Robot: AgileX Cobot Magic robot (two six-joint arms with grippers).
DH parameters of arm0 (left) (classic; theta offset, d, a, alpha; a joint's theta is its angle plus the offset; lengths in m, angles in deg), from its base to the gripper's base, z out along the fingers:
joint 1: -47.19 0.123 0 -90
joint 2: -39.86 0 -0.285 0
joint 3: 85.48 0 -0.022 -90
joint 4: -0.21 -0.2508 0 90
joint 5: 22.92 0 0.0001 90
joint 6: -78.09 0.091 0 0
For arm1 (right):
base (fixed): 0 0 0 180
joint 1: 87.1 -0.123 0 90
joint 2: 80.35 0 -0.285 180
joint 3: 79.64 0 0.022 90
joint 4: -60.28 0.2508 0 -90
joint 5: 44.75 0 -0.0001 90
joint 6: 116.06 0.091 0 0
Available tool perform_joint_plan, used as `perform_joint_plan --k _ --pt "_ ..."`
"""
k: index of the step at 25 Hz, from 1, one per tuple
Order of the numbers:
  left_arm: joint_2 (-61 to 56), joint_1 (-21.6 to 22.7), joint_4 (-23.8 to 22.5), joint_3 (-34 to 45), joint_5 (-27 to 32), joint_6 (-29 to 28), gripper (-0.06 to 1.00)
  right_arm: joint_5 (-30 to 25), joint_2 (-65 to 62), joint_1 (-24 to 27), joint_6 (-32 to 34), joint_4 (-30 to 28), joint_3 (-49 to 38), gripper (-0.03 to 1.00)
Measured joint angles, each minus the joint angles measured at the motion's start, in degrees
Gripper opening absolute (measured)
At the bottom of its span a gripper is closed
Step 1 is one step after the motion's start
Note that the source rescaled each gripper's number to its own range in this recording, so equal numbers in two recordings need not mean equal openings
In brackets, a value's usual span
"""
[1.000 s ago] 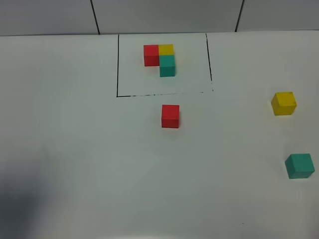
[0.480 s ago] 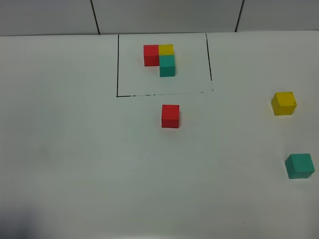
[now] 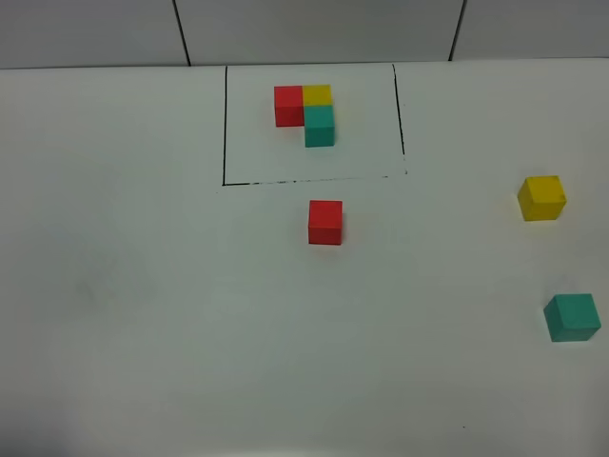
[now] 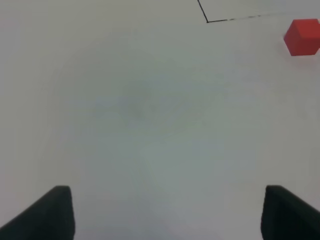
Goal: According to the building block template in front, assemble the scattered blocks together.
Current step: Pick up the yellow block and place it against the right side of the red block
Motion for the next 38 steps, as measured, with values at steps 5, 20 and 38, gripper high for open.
perform_joint_plan --k 5,20,38 --pt "-1.10 0.00 0.09 0.00 0.00 0.14 0.96 0.00 0.00 0.00 0.00 0.00 0.00 0.72" --pt "-4.11 3.28 0.21 0.00 0.00 0.08 0.96 0.00 0.00 0.00 0.00 0.00 0.00 0.72" --pt "-4.11 5.15 0.23 0.00 0.00 0.03 0.96 0.19 0.00 0.00 0.32 2.43 0.00 0.72"
